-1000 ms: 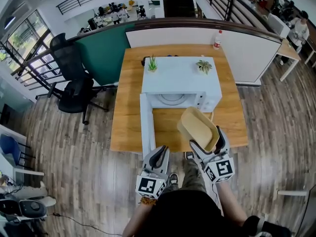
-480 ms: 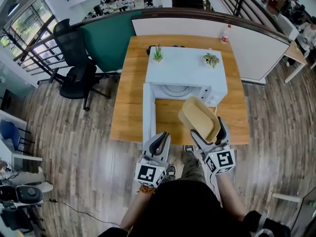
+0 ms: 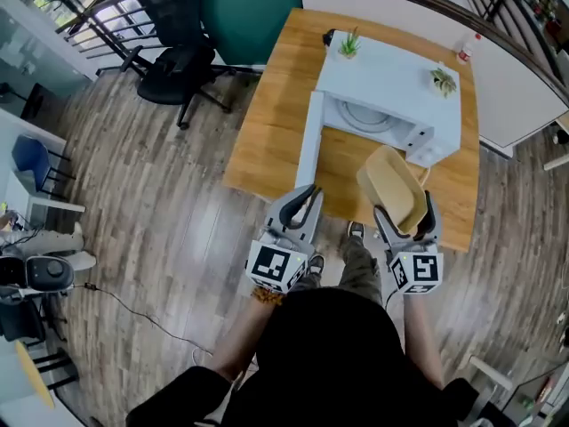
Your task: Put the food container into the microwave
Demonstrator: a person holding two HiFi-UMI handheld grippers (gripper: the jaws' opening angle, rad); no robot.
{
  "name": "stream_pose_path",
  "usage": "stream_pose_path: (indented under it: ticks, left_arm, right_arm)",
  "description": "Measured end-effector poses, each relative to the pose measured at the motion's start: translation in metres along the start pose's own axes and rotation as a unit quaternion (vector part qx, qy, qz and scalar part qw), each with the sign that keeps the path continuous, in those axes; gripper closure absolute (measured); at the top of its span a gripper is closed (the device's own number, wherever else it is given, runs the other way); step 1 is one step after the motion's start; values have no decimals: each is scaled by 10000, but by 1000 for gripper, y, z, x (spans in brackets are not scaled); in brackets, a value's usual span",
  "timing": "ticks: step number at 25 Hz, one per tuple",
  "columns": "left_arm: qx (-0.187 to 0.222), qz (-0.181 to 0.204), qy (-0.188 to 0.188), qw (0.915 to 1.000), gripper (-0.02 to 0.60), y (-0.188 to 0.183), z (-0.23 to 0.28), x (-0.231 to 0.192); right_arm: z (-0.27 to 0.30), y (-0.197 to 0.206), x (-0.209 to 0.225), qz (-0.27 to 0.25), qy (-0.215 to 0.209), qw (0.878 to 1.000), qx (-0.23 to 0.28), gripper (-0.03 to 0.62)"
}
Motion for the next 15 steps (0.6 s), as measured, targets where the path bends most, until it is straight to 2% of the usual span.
stream_pose_path:
  ticks: [7, 15]
  left_arm:
    - [70, -30, -451, 9990, 531, -2, -24, -30]
    - [173, -73, -636, 9978, 531, -1, -33, -43]
  right_arm:
    - [4, 1, -22, -1, -236, 9997, -8, 66]
    - [6, 6, -25, -110, -310, 9994, -101, 66]
Point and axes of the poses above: the fingertips, and each gripper's own axes: z forward along the fingers, x to its right, y out of its underside, the point moved 1 cm from there along -z, backward along the fingers, and after that the axes turned 6 degrees about -z, right-handed, at the moved point
